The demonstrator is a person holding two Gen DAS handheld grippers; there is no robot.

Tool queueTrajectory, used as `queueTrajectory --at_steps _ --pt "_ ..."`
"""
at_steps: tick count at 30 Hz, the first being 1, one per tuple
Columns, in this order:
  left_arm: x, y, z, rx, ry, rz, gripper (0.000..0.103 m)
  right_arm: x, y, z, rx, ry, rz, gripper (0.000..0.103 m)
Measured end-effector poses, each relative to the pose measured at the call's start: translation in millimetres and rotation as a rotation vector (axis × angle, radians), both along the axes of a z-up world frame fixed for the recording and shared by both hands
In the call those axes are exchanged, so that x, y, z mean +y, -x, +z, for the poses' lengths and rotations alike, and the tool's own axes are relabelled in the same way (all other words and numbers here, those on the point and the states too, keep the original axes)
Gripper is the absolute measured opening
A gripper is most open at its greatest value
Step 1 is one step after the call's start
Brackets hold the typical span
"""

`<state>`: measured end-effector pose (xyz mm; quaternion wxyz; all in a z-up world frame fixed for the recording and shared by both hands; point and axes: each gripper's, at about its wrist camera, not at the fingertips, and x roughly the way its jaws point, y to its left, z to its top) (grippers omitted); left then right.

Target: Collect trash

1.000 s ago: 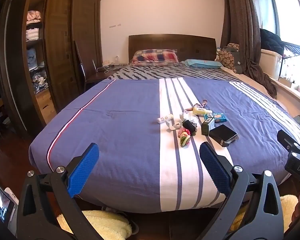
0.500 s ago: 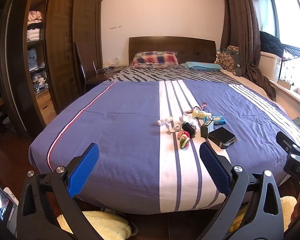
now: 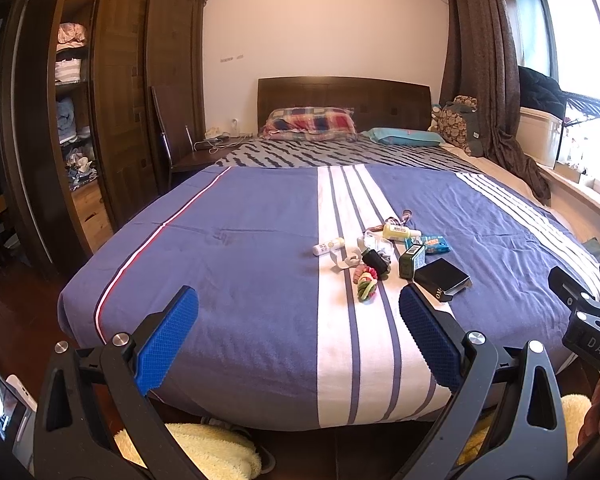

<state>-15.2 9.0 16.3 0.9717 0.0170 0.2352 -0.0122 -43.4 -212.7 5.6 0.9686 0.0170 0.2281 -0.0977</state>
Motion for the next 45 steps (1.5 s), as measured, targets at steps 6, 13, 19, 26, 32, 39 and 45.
queueTrajectory --at_steps 6,13,19,26,32,39,45 --pt "-0.3 1.6 1.1 -0.004 0.001 -0.001 0.095 -0.4 1.4 0.7 -0.003 0.000 0.003 0.100" --pt "-0.5 1.6 1.1 -0.004 0.001 -0.001 0.095 -0.7 2.0 0.8 -0.004 0.000 0.003 0.100" --pt "-0.7 2.0 1.3 -0.004 0.002 -0.002 0.095 0.3 2.3 1.5 -0.002 0.001 0.005 0.100" --pt "-0.8 2.2 1.1 -0.005 0.002 -0.002 0.095 0.5 3.4 1.7 -0.005 0.000 0.004 0.100" --pt "-0.8 2.6 1.3 -0.005 0.002 -0.003 0.095 0.3 3.6 1.8 -0.005 0.000 0.005 0.100" --pt "-1.0 2.2 1.6 -0.006 0.003 -0.001 0.095 0.7 3.5 1.8 -0.005 0.000 0.004 0.100" --pt "-0.9 2.2 1.6 -0.005 0.003 -0.002 0.095 0.5 3.7 1.5 -0.005 0.000 0.004 0.100"
